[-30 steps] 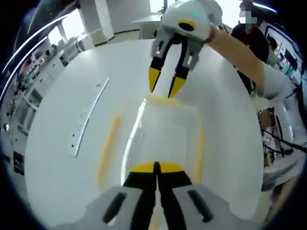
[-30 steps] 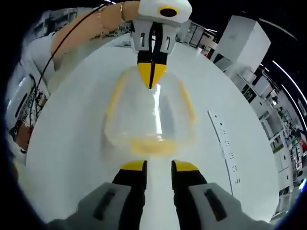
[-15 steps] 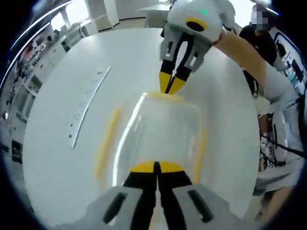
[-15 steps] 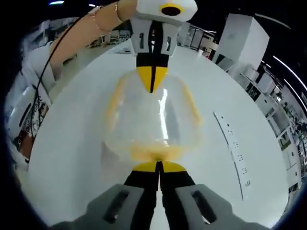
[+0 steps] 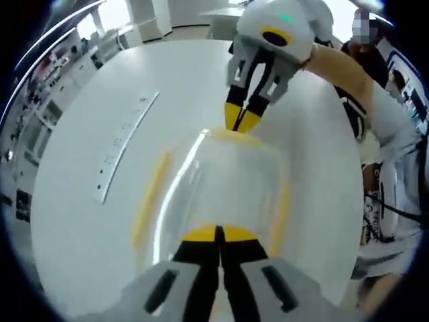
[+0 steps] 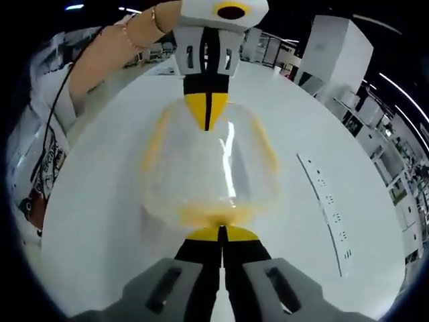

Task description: Snap each plastic latch of the storage box into its locked position after aligning the lid with the box until every specified latch is closed and the lid sits flush.

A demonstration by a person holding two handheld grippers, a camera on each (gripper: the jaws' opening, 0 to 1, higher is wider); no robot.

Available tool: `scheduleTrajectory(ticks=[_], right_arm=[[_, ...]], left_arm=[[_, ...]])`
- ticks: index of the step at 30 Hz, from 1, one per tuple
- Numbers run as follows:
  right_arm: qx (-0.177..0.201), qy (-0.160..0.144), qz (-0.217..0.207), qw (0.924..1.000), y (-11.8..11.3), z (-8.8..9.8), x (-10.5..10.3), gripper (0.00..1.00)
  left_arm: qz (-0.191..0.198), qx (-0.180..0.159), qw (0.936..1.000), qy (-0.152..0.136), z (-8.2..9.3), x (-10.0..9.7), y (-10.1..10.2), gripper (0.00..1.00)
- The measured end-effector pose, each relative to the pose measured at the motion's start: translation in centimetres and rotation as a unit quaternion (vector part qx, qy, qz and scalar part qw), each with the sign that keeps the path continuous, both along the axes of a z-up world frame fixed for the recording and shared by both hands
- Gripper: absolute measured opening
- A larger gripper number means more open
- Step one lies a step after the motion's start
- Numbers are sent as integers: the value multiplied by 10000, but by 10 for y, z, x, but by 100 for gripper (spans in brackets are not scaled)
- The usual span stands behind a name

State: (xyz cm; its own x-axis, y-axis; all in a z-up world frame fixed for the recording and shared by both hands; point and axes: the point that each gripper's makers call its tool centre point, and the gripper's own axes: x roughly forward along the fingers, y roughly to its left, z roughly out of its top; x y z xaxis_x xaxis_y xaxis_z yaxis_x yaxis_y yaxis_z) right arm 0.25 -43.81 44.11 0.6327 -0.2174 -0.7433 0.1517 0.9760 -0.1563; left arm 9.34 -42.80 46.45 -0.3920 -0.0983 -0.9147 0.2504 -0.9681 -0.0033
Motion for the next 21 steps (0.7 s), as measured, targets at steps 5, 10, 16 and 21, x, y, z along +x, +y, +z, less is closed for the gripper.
scheduleTrajectory(ticks=[5, 10, 16, 21], right_arm=[[308, 100, 393, 9987, 17, -18, 15, 0], [157, 56, 74, 9998, -2, -5, 4, 0], [108, 228, 189, 9995, 4, -13, 7, 0], [-106, 344, 192, 9992, 1, -12, 8, 0]], left_arm=[[34, 0, 10000, -36, 4, -1, 0, 0], [-20, -13, 10000, 5, 2, 2, -8, 0], [-64, 58, 9999, -76, 0, -1, -6, 0], [91, 124, 9996, -232, 0, 0, -8, 0]])
